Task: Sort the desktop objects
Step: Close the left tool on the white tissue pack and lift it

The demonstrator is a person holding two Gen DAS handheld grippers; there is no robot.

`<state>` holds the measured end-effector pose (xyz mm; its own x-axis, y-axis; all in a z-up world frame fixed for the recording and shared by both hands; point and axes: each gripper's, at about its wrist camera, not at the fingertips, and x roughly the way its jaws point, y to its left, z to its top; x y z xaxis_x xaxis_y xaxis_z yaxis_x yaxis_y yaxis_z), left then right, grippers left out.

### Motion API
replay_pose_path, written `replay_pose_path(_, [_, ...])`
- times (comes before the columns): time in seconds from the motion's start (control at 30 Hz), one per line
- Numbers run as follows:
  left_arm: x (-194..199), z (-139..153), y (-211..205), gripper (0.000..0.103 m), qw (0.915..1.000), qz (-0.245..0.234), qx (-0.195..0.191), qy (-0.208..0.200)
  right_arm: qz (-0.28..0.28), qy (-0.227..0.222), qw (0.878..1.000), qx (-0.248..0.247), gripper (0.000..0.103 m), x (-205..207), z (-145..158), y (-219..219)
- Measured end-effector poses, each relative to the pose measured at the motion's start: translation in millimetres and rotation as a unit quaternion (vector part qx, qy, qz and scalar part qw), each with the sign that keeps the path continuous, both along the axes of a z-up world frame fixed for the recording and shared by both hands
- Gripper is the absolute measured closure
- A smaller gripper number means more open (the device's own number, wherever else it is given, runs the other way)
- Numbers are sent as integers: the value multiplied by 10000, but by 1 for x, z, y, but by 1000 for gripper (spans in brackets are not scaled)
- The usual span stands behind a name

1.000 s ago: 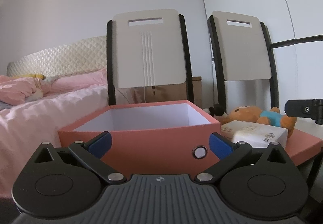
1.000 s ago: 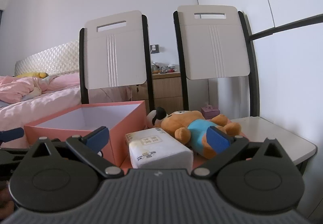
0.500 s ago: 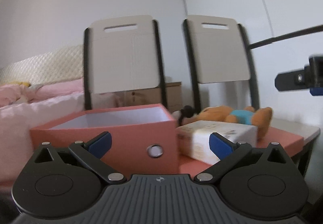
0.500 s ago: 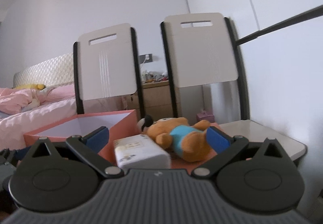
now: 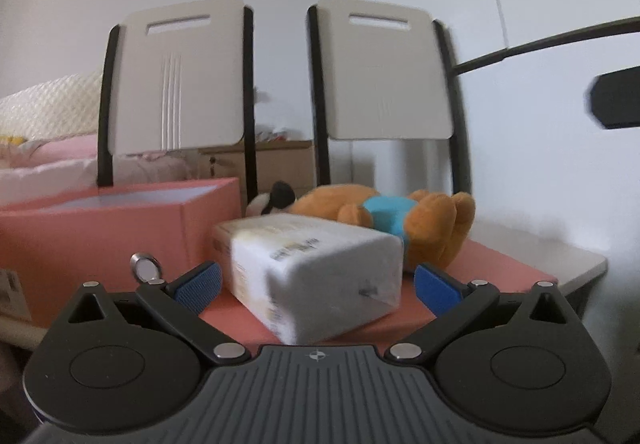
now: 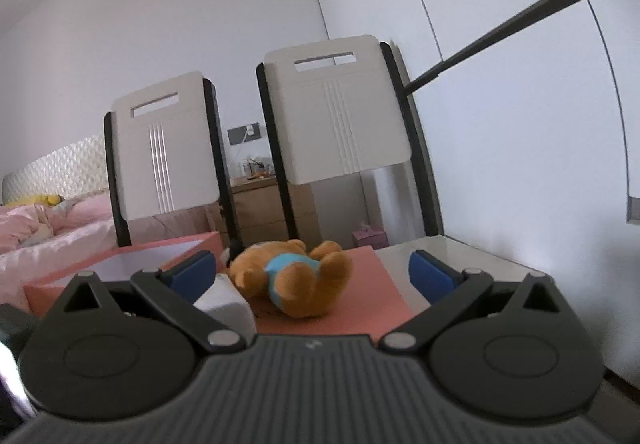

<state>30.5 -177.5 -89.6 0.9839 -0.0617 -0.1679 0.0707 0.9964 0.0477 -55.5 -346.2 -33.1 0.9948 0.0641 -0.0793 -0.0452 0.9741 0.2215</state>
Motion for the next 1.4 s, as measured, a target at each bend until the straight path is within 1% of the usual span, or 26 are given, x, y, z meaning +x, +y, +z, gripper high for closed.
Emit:
replay_pose_path(0.1, [6, -5, -12, 0, 9996, 251, -88, -16, -42, 38, 10000, 16, 0, -4, -4, -9])
replay_pose_path(0.27, [17, -11, -31, 0, 9951, 981, -61, 60, 36, 51, 9999, 83, 0, -10, -9, -17])
replay_pose_path(0.4, [24, -13, -40, 0, 9916, 1292, 26, -43, 173, 16, 9998, 133, 0, -13, -10, -19])
replay_pose_path(0.57, [27, -8, -38, 0, 9911, 1327, -73, -32, 259, 49, 9995, 153, 0, -12, -11, -19])
replay_pose_path(0.8, [17, -3, -20, 0, 9900, 1398, -176, -104, 296, 70, 9994, 138, 0, -10, -10, -13])
replay_pose_path(0.93, [15, -4, -12, 0, 9914, 1284, -236, -41, 336, 89, 9993, 127, 0, -8, -9, -9])
replay_pose_path(1.13, [21, -8, -17, 0, 9932, 1130, -263, 30, 400, 131, 9991, 91, 0, -4, -8, -4])
replay_pose_path(1.33, [28, -9, -23, 0, 9917, 1264, -237, -21, 398, 131, 9990, 123, 0, -4, -9, -6])
replay_pose_path(1.4, [30, -9, -25, 0, 9908, 1316, -300, 7, 403, 131, 9990, 146, 0, -4, -9, -6])
